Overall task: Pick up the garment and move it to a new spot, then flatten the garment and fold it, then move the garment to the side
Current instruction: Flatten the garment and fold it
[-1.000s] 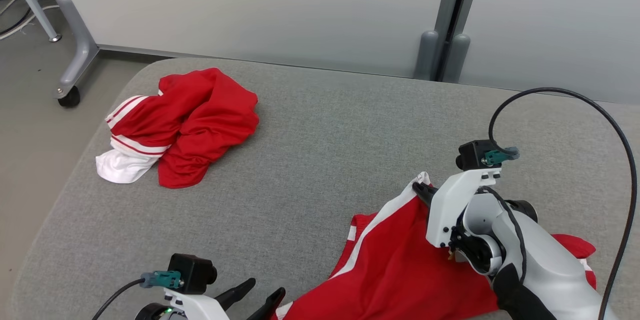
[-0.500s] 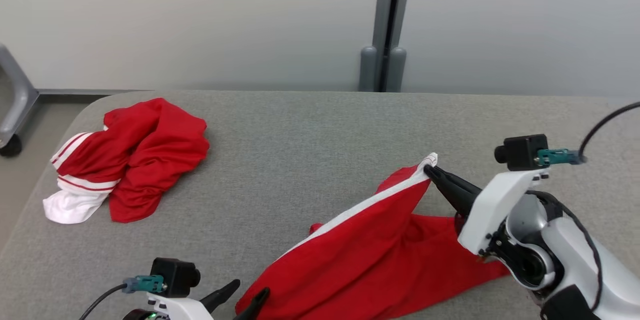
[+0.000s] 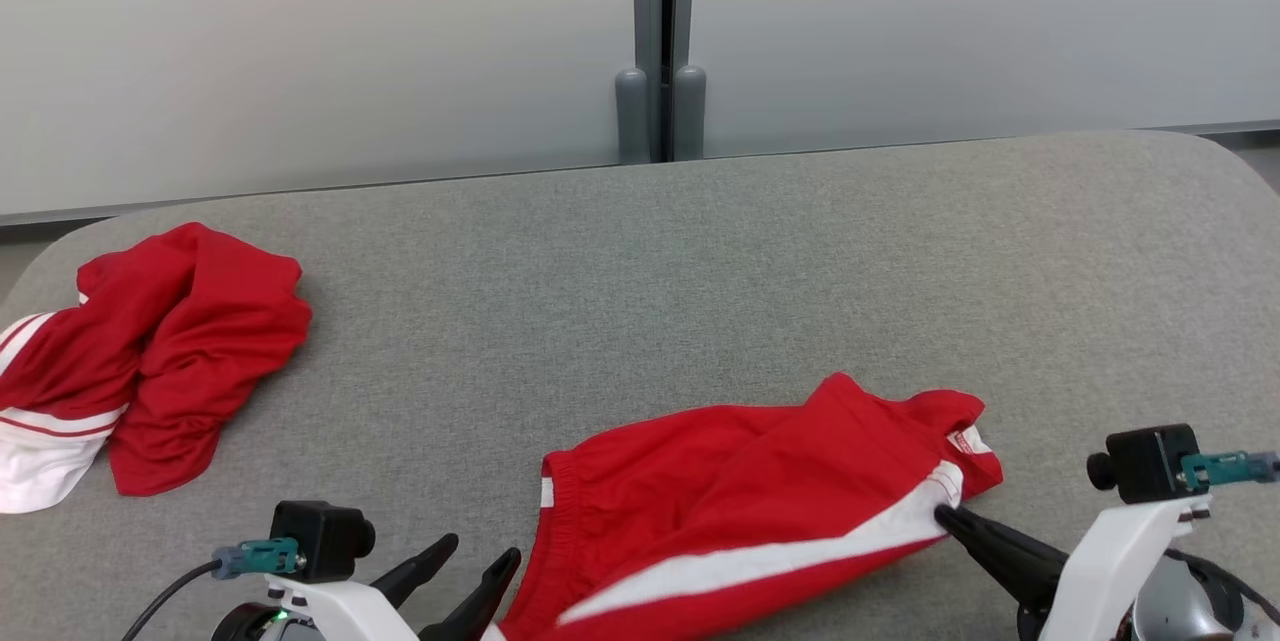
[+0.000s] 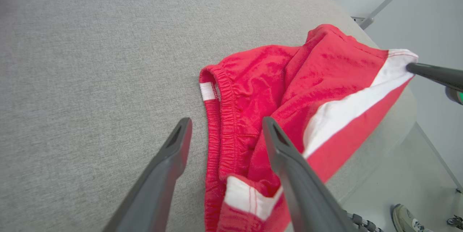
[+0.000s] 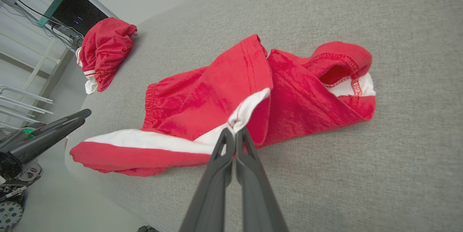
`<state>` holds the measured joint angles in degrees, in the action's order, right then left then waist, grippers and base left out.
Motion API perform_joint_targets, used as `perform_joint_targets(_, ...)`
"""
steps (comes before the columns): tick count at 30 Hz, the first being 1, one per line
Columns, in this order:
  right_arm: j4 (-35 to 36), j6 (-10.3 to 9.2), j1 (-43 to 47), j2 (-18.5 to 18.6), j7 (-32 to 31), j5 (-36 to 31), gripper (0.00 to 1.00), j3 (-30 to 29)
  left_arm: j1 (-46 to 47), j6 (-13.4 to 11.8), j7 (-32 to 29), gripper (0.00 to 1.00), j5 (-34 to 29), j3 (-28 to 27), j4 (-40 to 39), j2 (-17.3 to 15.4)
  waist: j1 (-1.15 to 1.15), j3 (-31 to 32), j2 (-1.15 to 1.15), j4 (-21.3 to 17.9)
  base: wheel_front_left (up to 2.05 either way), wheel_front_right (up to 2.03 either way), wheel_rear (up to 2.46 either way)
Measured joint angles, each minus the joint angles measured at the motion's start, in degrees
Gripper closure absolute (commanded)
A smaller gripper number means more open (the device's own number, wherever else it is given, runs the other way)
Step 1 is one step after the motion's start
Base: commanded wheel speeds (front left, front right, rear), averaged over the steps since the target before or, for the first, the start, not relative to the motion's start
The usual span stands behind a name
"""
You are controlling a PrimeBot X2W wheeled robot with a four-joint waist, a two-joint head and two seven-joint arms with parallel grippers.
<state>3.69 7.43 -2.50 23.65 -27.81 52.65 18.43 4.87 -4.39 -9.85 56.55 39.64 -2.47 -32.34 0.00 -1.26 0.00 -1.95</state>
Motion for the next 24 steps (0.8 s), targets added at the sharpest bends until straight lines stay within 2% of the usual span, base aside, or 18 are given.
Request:
perform_joint_targets(5,0.94,0.00,5.61,-3.96,-4.34,-4.55,1.00,-5.42,0.20,-0.31,-0.56,0.00,-0.22,0.15,-1.07,-0.13,0.00,-0.78,0.00,-0.95,0.00,0.00,0.00)
perform_joint_targets(9,-1.15,0.00,6.88,-7.78,-6.54,-7.57,1.00,-7.24,0.66,-0.49,-0.96,0.00,-0.53,0.41,-1.32,0.05,0.00,-1.28,0.00,-1.19,0.00,0.00,0.00)
perform_joint_targets(10,-1.91,0.00,6.97,-8.55,-7.06,-8.00,0.67,-7.58,0.89,-0.54,-1.07,0.00,-0.59,0.53,-1.25,0.13,0.01,-1.43,0.00,-1.21,0.00,0.00,0.00)
perform_joint_targets(11,-2.69,0.00,7.11,-9.36,-7.58,-8.59,0.23,-7.87,1.30,-0.53,-1.18,0.00,-0.59,0.63,-1.24,0.34,0.00,-1.59,0.00,-1.21,0.00,0.00,0.00)
perform_joint_targets(12,-3.50,0.00,7.28,-9.93,-8.08,-9.56,0.00,-8.08,1.62,-0.44,-1.21,0.00,-0.59,0.66,-1.19,0.58,0.00,-1.71,0.00,-1.19,0.00,0.00,0.00)
perform_joint_targets(16,-6.00,0.00,7.58,-11.06,-9.57,-13.23,0.00,-10.33,2.57,-0.21,-1.04,0.00,-0.62,0.76,-0.20,1.30,0.00,-1.94,0.00,-1.22,0.00,0.00,0.00)
perform_joint_targets(20,-5.76,0.00,6.58,-11.67,-8.35,-17.27,0.00,-13.08,5.08,-0.24,-1.24,0.00,-2.29,1.11,1.05,1.97,0.00,-2.20,0.00,-1.65,0.00,0.00,0.00)
perform_joint_targets(24,-4.19,0.00,5.13,-12.52,-6.82,-18.58,0.00,-14.79,8.75,-0.45,-3.02,0.00,-4.28,2.33,2.61,2.81,0.00,-2.64,0.00,-2.17,0.00,0.00,0.00)
